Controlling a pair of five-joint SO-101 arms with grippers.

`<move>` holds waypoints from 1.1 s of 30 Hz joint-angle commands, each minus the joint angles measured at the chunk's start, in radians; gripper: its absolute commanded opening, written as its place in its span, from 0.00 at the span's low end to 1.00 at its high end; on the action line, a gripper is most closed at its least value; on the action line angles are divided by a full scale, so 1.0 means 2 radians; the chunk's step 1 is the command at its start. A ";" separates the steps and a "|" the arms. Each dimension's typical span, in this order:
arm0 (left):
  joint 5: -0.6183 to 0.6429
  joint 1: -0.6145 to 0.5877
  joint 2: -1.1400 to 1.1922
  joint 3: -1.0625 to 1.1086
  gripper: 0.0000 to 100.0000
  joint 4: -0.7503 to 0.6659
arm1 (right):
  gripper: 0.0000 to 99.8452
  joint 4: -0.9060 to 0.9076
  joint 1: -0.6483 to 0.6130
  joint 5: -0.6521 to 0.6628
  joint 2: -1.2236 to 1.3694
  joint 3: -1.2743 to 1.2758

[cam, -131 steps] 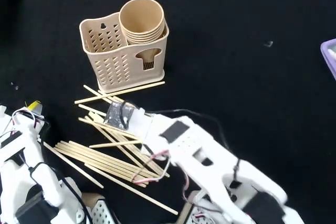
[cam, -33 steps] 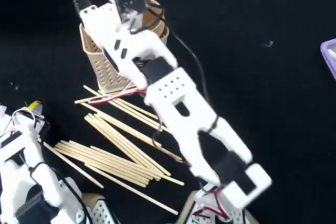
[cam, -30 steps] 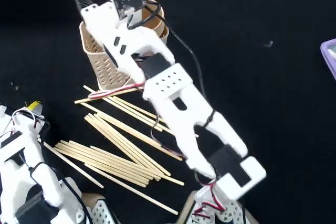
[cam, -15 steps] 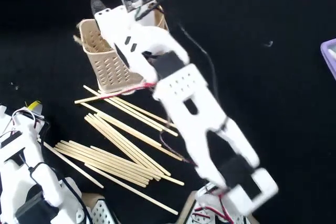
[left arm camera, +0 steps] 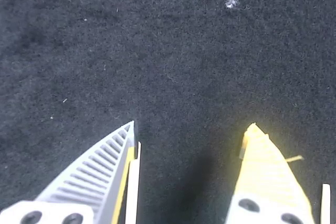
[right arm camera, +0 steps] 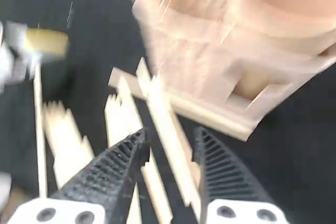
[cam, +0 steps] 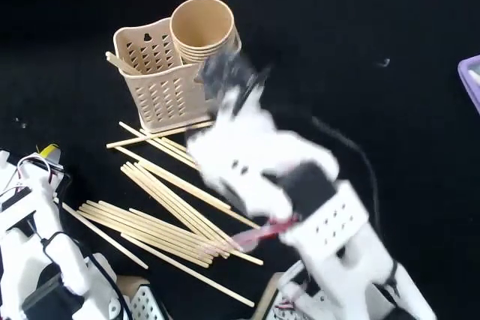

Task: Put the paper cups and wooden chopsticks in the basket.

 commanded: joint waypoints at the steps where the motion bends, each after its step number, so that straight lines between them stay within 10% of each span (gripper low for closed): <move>1: -0.004 0.003 -0.014 -0.010 0.32 -0.007 | 0.20 -0.031 -0.078 -0.002 -0.058 0.140; 10: -0.004 0.001 -0.012 -0.010 0.32 -0.007 | 0.23 -0.198 -0.216 -0.008 0.000 0.312; 33: 0.002 -0.041 -0.012 -0.013 0.32 -0.007 | 0.33 -0.284 -0.262 -0.191 0.283 0.119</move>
